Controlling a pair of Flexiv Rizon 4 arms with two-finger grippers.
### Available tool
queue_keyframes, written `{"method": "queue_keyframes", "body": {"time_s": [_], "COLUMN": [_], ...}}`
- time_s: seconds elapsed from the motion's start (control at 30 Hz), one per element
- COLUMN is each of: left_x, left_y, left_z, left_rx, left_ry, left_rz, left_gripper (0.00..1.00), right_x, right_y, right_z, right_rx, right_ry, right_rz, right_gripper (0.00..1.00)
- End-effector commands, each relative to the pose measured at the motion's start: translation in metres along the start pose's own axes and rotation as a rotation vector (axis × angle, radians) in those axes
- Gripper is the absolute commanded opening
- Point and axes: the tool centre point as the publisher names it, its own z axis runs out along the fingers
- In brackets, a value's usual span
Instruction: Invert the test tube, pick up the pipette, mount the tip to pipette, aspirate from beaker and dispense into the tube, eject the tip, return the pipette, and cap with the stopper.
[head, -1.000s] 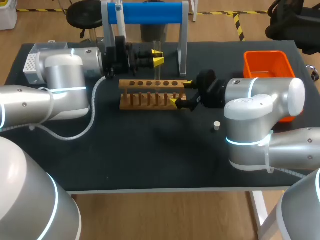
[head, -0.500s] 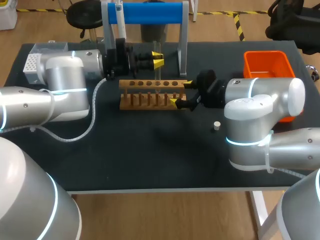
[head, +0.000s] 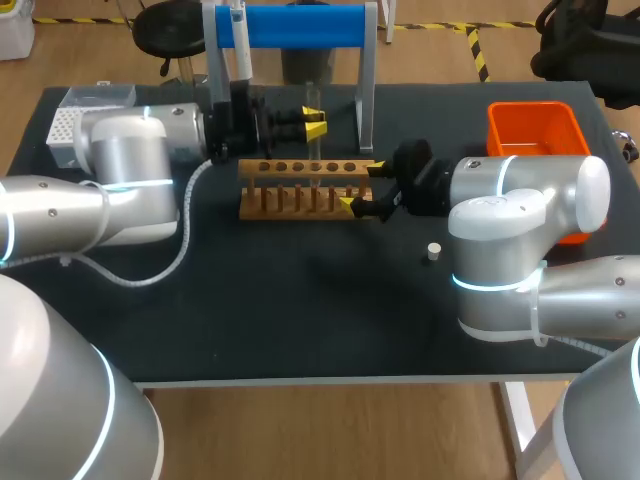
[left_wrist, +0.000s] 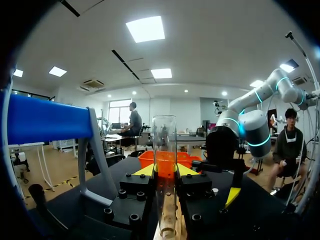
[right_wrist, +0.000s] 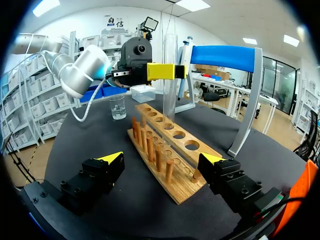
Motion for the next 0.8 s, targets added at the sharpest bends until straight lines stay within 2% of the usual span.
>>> {"method": "queue_keyframes", "body": {"time_s": [0.03, 0.8], "left_x": [-0.002, -0.004], "left_y": [0.005, 0.017], "left_z": [0.001, 0.002], "left_rx": [0.009, 0.01], "left_ry": [0.001, 0.01], "left_rz": [0.0, -0.014], "left_gripper": [0.0, 0.0], "right_x": [0.0, 0.0], "right_y": [-0.001, -0.001], "right_z": [0.0, 0.0], "right_rx": [-0.002, -0.002], "right_ry": [0.0, 0.0], "right_rz": [-0.001, -0.001], "right_gripper": [1.0, 1.0]}}
